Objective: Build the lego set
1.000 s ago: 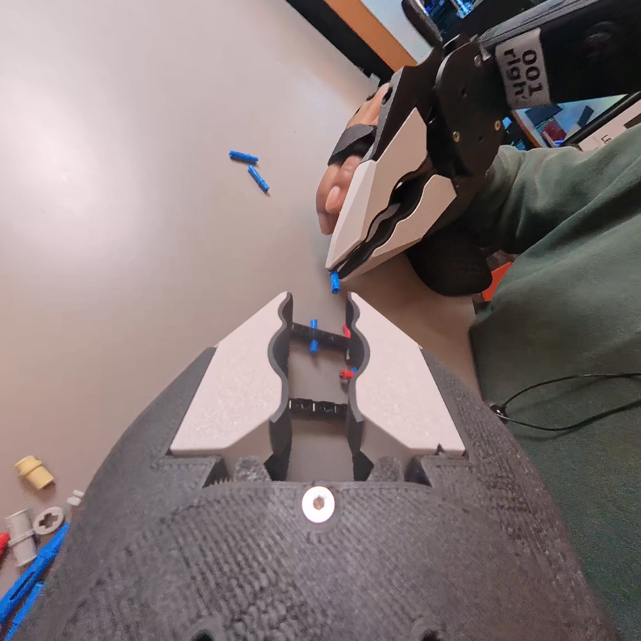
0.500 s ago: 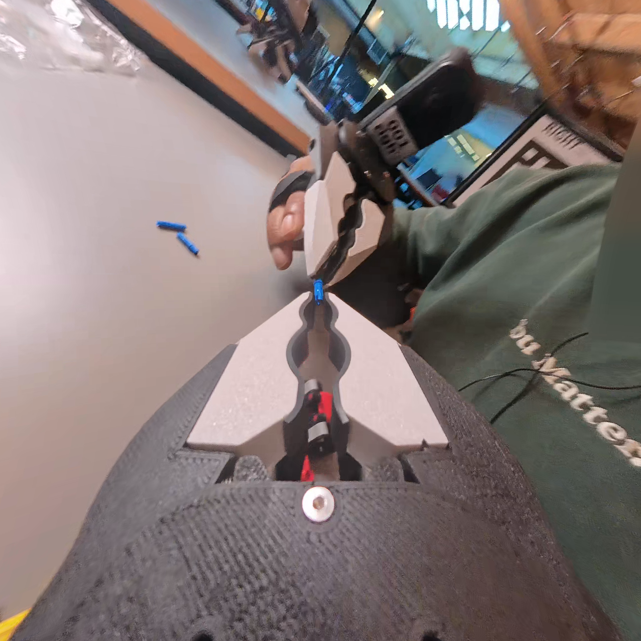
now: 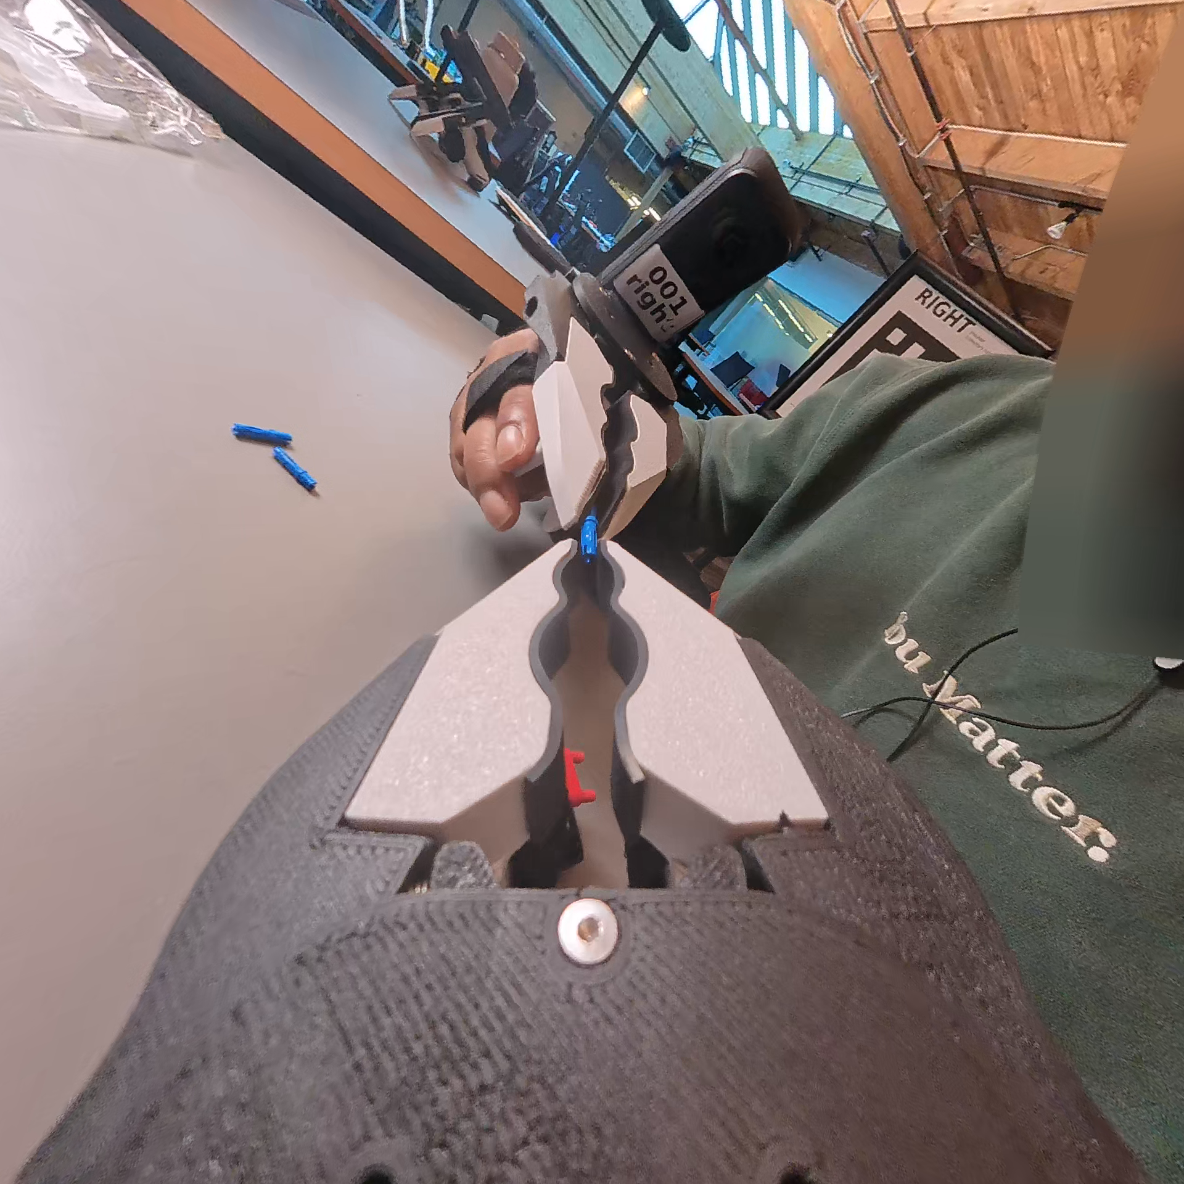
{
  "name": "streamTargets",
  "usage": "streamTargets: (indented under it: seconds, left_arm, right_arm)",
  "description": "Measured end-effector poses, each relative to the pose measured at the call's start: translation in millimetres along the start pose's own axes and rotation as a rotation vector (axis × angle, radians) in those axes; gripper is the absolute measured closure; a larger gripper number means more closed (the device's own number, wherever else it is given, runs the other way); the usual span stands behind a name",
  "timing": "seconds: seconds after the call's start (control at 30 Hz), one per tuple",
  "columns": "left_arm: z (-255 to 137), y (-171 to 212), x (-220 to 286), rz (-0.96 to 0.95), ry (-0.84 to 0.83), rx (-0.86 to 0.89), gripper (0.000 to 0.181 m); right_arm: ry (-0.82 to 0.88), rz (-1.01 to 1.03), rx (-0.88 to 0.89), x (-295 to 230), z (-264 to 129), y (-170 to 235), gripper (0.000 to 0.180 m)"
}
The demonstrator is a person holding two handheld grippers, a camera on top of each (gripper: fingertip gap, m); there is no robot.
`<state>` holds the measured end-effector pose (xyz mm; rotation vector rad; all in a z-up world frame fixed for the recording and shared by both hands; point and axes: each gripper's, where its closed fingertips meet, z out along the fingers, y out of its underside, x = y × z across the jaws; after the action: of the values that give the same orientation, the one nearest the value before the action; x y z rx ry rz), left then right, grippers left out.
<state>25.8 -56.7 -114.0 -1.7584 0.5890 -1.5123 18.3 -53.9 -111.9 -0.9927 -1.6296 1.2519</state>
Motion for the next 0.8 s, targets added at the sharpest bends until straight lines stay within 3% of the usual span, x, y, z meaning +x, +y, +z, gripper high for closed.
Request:
streamTargets:
  seconds: [0.1,0.27,0.47,0.6,0.7,0.8]
  left_arm:
    - [-4,0,-7,0.047,-0.062,-0.034,0.176]
    - [-41,25,-56,0.272,-0.436,-0.33,0.155]
    - [-31,66,-80,0.355,-0.543,-0.59,0.158]
    - [-25,65,-85,0.434,-0.576,-0.607,0.174]
    - [-17,64,-83,0.551,-0.567,-0.606,0.174]
    - [-8,41,-70,0.693,-0.568,-0.465,0.174]
  right_arm:
    - [-0.001,0.042,-0.029,4,0,5,0.177]
    - [0.064,0.088,-0.103,26,-14,21,0.177]
    - [0.056,0.123,-0.176,27,-17,35,0.177]
    - [0.003,0.189,-0.25,17,-13,50,0.177]
    - [-0.017,0.264,-0.298,12,-8,62,0.177]
    - [-0.014,0.307,-0.286,12,-8,60,0.177]
